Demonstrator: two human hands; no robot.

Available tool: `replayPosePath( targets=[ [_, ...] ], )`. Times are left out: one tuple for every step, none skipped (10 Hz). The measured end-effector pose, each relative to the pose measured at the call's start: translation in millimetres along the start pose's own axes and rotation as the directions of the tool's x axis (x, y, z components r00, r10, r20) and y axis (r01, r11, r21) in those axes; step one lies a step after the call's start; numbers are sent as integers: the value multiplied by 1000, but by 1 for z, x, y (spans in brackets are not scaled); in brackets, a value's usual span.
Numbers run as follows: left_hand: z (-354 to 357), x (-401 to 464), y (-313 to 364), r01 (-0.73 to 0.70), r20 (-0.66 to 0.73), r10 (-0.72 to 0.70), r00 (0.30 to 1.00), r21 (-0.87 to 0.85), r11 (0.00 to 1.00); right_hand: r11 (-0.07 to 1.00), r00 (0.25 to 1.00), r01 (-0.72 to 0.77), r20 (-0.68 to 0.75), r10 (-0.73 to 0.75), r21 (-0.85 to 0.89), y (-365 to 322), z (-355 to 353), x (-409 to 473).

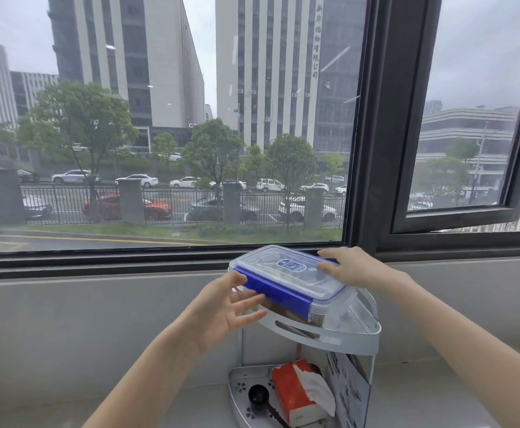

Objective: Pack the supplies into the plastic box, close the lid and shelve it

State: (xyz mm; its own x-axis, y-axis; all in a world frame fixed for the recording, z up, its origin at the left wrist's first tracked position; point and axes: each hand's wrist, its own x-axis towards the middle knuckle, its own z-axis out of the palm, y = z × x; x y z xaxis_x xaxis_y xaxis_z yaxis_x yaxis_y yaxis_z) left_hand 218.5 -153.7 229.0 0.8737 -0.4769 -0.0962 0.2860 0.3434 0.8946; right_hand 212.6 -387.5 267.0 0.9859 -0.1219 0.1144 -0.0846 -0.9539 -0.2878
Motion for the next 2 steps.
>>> replayPosePath(
  targets=[
    [5,-12,22,-71,-87,76,993,59,996,996,998,52,-26,-54,-79,-23,-18,-13],
    [6,-22,37,-129,-162,152,975,145,981,992,994,76,-73,-84,-98,-38,-30,-22]
  ],
)
